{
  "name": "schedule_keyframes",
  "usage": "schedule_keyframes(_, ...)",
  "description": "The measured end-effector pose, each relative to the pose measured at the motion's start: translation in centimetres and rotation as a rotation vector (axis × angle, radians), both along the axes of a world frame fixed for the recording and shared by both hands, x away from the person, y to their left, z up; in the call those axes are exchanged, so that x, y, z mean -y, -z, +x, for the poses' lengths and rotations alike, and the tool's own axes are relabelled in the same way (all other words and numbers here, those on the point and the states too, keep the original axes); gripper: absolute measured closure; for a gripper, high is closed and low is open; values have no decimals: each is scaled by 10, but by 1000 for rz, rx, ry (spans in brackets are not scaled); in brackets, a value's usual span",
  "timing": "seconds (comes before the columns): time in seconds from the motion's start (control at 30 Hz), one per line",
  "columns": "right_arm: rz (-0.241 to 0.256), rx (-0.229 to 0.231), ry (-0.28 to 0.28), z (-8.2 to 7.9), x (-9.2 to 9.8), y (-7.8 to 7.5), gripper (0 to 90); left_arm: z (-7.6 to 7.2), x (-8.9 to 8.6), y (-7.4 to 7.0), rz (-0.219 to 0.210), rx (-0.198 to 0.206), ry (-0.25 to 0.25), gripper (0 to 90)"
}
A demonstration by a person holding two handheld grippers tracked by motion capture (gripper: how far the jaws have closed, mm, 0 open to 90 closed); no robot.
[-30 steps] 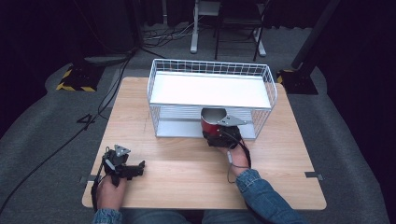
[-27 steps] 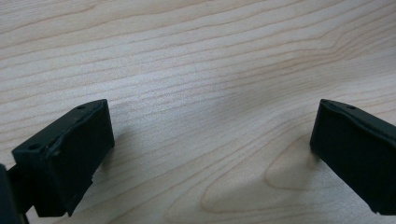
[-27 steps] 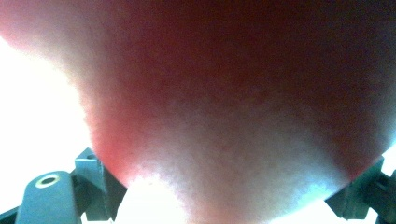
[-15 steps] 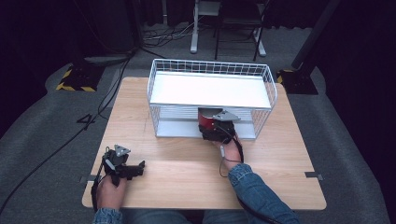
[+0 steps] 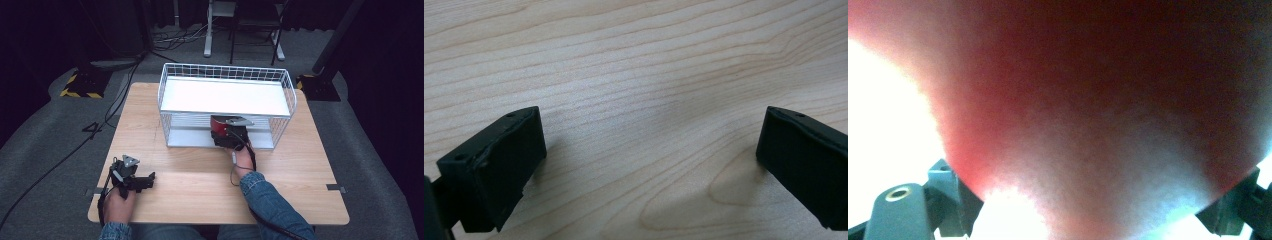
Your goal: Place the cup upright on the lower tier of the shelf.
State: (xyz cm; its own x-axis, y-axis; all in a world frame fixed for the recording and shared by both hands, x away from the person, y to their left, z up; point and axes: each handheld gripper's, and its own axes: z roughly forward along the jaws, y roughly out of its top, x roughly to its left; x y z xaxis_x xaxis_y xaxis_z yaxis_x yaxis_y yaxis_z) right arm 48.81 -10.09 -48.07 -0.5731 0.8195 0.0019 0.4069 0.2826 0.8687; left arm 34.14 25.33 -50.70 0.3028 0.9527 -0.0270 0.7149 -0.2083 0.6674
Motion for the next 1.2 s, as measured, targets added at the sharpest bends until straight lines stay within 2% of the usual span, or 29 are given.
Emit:
schedule_keyframes(0.07, 22, -7, 7, 1, 2, 3, 169, 0, 0, 0, 0, 0, 0, 0)
schedule_keyframes(0.5, 32, 1, -1, 3, 4, 4, 163, 0, 0, 0, 0, 0, -1, 0)
schedule_keyframes(0.57, 8, 6, -21, 3, 4, 5, 156, 0, 0, 0, 0, 0, 0, 0)
schedule_keyframes(0.63, 1, 10, -34, 4, 4, 5, 97, 0, 0, 0, 0, 0, 0, 0)
schedule_keyframes(0.73, 19, 15, -41, 4, 4, 4, 0, 0, 0, 0, 0, 0, 0, 0)
schedule_keyframes(0.8, 34, 12, -52, 4, 5, 3, 4, 0, 0, 0, 0, 0, -1, 0)
schedule_keyframes(1.2, 22, 28, -50, -1, 12, -2, 5, 0, 0, 0, 0, 0, 0, 0)
